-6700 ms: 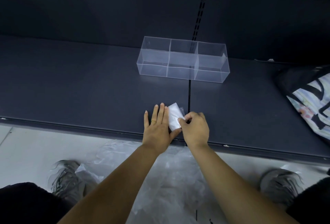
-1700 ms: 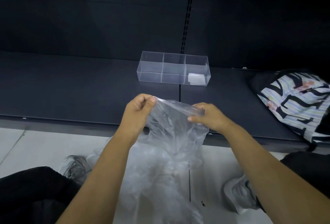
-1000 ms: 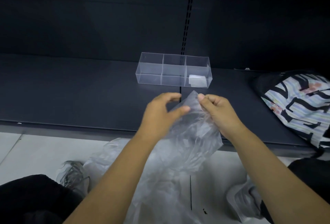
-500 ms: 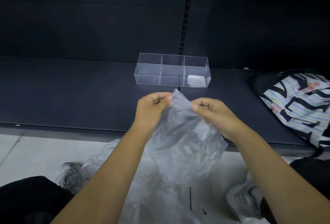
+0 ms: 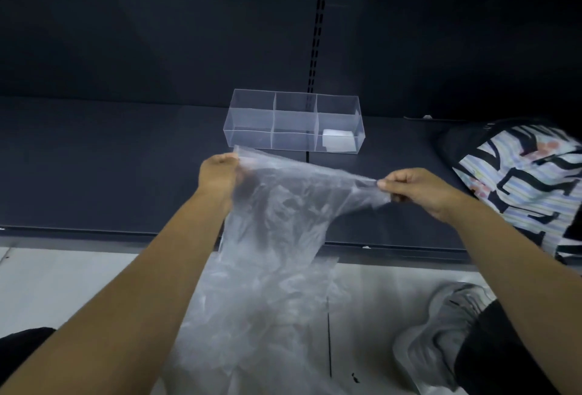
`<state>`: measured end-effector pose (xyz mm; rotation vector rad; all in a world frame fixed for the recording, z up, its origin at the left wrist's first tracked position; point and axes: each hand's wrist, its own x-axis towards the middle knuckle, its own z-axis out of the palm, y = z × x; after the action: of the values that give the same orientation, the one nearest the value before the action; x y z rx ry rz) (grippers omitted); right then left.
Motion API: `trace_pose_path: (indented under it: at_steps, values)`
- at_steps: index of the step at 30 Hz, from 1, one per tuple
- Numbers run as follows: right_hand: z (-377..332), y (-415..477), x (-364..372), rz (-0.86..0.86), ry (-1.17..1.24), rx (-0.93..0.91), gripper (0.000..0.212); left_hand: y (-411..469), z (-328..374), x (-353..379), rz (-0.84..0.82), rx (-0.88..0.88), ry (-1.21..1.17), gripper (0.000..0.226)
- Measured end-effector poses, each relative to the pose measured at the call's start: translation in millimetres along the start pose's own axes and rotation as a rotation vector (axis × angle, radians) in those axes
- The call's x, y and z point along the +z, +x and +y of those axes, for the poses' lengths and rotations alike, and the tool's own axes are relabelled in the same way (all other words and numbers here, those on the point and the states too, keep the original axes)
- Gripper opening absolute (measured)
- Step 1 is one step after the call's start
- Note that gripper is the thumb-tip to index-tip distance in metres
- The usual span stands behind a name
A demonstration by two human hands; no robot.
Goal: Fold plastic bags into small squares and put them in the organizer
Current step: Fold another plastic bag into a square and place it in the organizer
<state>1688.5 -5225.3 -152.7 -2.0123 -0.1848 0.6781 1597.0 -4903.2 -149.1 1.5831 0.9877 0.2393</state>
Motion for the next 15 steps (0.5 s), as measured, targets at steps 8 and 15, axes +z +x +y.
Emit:
trace_pose_path:
  at_steps: [8,15]
  values:
    - [40,29,17,0.056,0.341,0.171,0.041,34,-22,21,0.03,-0.005,0.5,0.024]
    - [39,50,60,0.219,0.207,0.171,0.06,53,-51,29,0.047,-0.005,0.579,0.026]
